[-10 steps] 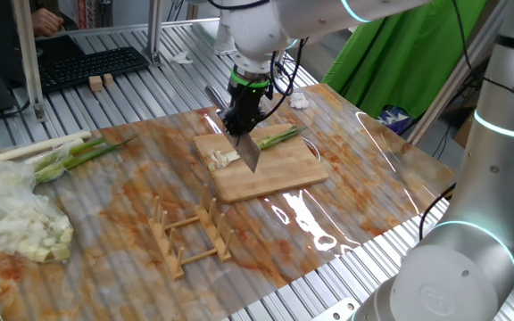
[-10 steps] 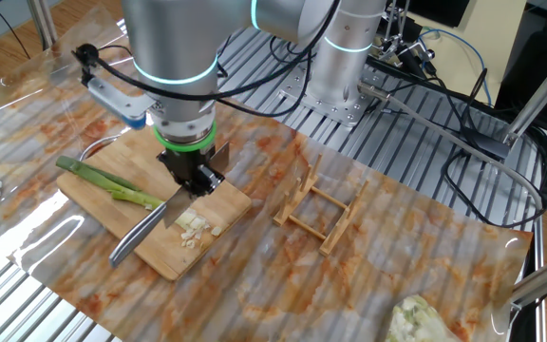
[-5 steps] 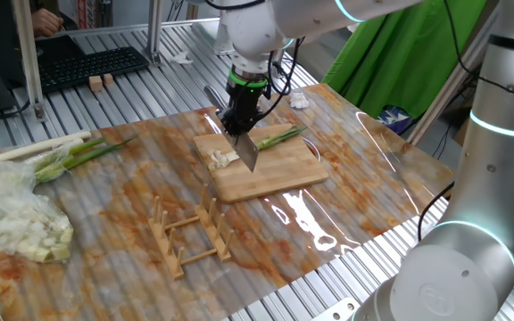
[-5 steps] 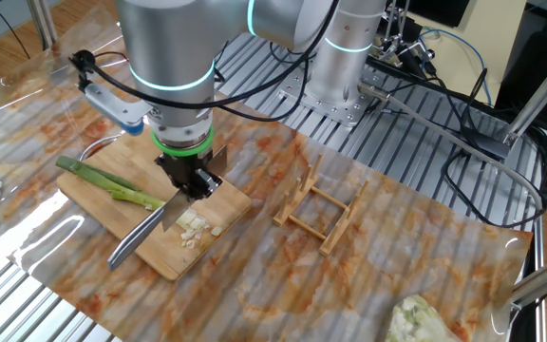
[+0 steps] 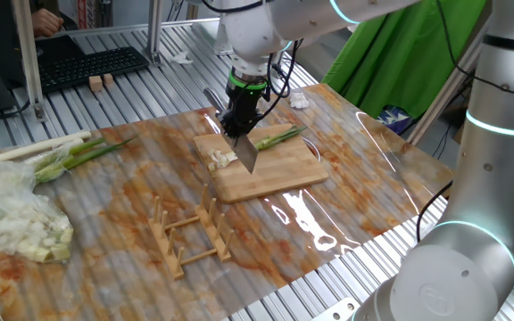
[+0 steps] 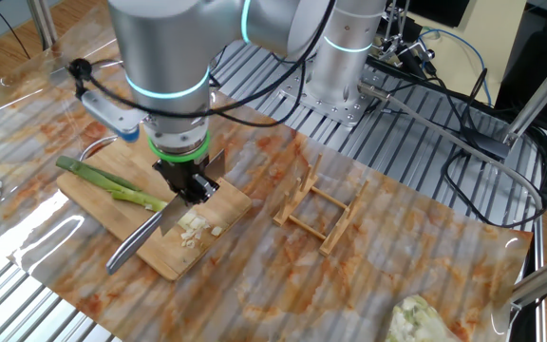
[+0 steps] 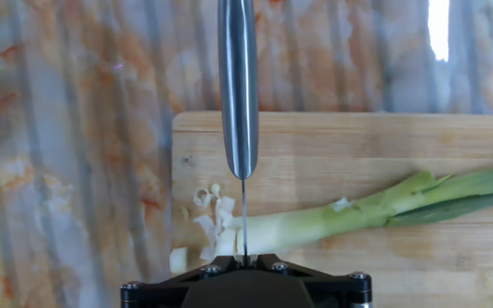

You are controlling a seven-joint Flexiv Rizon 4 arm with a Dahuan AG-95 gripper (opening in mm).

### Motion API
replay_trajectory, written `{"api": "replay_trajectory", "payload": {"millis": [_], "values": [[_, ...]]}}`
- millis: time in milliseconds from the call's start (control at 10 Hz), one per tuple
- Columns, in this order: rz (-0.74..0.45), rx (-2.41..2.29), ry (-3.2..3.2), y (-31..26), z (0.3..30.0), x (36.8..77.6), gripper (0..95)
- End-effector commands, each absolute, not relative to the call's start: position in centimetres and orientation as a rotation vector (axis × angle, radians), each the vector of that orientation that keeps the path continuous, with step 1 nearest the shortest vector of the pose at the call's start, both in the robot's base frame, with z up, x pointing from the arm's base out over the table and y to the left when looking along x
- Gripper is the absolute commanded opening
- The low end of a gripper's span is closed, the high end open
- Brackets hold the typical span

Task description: Chop the scallions

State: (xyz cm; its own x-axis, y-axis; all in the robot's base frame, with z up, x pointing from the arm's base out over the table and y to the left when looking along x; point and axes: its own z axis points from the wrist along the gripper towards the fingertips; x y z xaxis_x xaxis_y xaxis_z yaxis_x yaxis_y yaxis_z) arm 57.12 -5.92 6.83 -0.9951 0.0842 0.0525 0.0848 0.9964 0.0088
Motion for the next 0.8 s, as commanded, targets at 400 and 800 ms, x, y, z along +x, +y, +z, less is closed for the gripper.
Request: {"api": "replay_trajectory", "payload": {"millis": [400,800], "values": [[-0.005,-0.123,-3.118,-5.2,0.6,58.2,0.0],[-0.006,-0.134,-3.08,-6.1,4.4,56.6,0.0]]}}
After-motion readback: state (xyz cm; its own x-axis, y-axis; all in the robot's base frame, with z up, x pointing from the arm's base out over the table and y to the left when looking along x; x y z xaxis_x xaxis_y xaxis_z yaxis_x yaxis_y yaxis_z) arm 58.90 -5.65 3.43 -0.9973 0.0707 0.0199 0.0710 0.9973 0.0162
